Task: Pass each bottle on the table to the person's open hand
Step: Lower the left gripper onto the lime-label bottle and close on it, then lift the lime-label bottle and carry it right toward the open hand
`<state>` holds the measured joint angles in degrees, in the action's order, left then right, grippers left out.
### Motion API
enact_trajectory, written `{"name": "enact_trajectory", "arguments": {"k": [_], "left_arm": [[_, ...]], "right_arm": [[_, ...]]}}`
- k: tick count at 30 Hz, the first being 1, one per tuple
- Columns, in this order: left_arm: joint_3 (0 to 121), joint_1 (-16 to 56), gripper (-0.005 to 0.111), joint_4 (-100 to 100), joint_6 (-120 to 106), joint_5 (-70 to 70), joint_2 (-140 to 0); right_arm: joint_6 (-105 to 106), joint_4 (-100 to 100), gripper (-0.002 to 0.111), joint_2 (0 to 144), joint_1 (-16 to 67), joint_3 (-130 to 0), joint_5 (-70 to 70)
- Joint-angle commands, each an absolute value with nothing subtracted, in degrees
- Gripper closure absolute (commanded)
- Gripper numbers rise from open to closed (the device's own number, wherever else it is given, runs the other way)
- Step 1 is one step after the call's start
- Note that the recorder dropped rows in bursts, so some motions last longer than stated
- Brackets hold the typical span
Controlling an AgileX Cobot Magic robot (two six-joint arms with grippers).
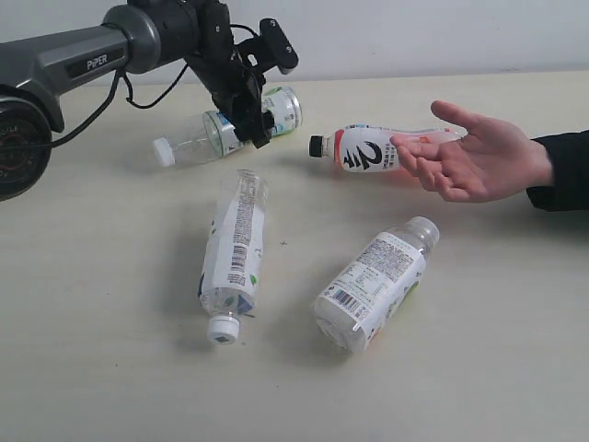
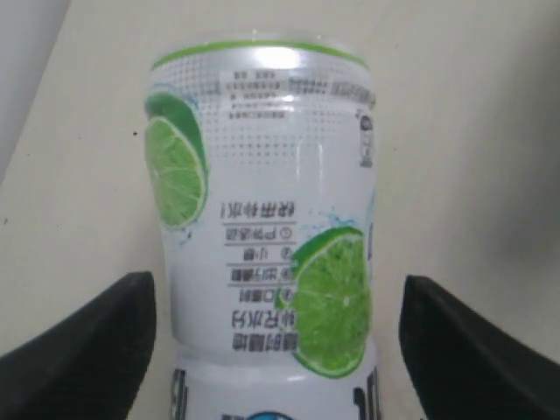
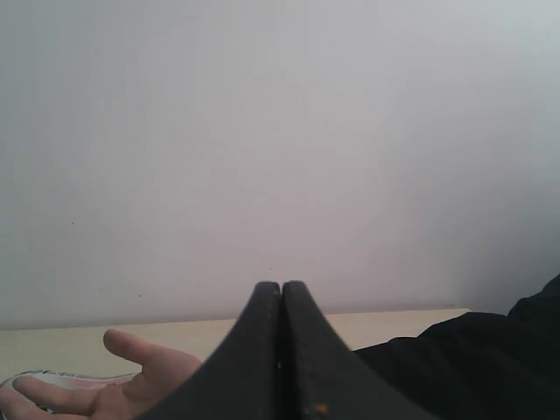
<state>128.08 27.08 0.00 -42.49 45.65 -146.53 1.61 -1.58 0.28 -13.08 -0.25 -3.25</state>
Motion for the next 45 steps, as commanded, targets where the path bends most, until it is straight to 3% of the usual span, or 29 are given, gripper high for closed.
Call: {"name": "enact_trajectory", "arguments": {"k": [1,8,11,13,19,33,45], "left_arm": [[128.57,26.07,0.033,0.00,-40.06,44.91,-146.95],[128.57,25.96,0.033,0.00,-40.06,44.91,-147.66],[128.57,25.96,0.040,0.00,-39.71,44.91,-147.66],[128.57,25.96,0.053,0.00,-39.49,45.28,-147.66],[128.57,25.96,0.107,1.08,-38.88,44.26,-147.66],[128.57,26.51,0.107,6.32,-28.29,48.01,-137.25],[128.57,35.53,0.107,10.00,-27.86,65.91,-127.18]], "right_arm": [[1.76,-1.55,0.108,0.00,-13.47,0.00,-4.16],[1.76,-1.55,0.108,0.00,-13.47,0.00,-4.16],[1.76,-1.55,0.108,0.00,-13.47,0.00,-4.16],[1.76,-1.55,0.108,0.00,-13.47,0.00,-4.16],[1.76,-1.55,0.108,0.00,-13.47,0.00,-4.16],[1.76,-1.55,0.108,0.00,-13.47,0.00,-4.16],[1.76,-1.55,0.108,0.00,-13.47,0.00,-4.16]]}}
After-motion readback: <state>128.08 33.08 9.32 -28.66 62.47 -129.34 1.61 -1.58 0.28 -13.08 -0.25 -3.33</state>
